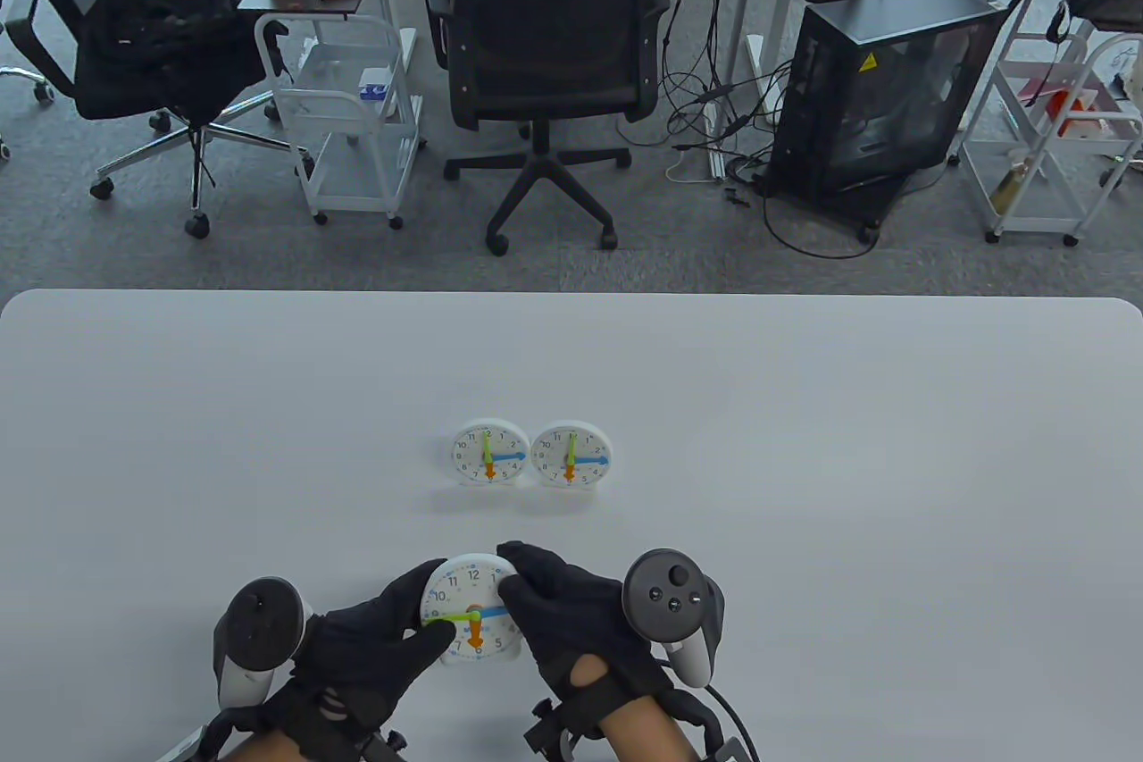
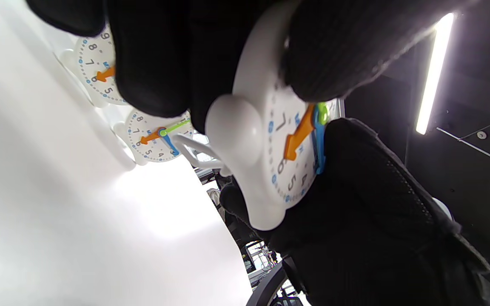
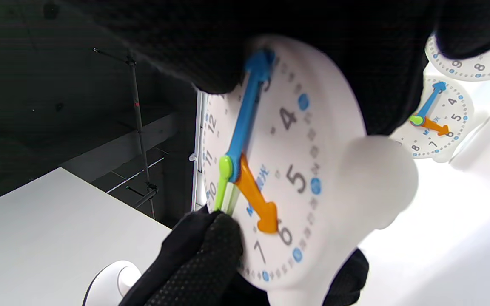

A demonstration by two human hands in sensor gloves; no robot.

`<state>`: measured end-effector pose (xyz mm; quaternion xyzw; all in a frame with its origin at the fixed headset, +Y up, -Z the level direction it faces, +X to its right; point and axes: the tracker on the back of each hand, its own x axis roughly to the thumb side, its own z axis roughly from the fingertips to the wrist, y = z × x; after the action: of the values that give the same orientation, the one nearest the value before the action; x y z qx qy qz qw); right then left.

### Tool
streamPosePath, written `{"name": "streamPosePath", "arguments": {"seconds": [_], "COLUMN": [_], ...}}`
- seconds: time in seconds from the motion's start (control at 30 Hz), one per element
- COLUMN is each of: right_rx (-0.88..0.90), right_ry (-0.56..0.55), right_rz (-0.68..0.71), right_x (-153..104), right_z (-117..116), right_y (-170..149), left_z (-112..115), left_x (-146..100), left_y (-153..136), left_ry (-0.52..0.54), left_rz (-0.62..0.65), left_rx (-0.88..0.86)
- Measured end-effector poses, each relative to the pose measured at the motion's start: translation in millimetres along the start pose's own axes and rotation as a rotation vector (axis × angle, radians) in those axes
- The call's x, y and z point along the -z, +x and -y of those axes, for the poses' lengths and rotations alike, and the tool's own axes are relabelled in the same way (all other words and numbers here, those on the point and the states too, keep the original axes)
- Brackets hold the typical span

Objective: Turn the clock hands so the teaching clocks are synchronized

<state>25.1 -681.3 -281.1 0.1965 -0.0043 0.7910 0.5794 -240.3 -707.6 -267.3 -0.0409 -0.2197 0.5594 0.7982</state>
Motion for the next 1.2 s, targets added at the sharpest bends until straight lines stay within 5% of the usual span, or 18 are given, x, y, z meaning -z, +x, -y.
{"name": "streamPosePath", "arguments": {"seconds": [1.2], "right_rx": [-0.143], "right_ry": [0.077], "right_rz": [0.128], "right_x": [0.8], "right_z": [-8.2], "right_y": [7.9], "left_z": [0.7], "left_x": [-0.3], "left_y": [-2.4], "left_ry": [-0.004], "left_rz": [-0.055], "left_rx": [-0.068]}}
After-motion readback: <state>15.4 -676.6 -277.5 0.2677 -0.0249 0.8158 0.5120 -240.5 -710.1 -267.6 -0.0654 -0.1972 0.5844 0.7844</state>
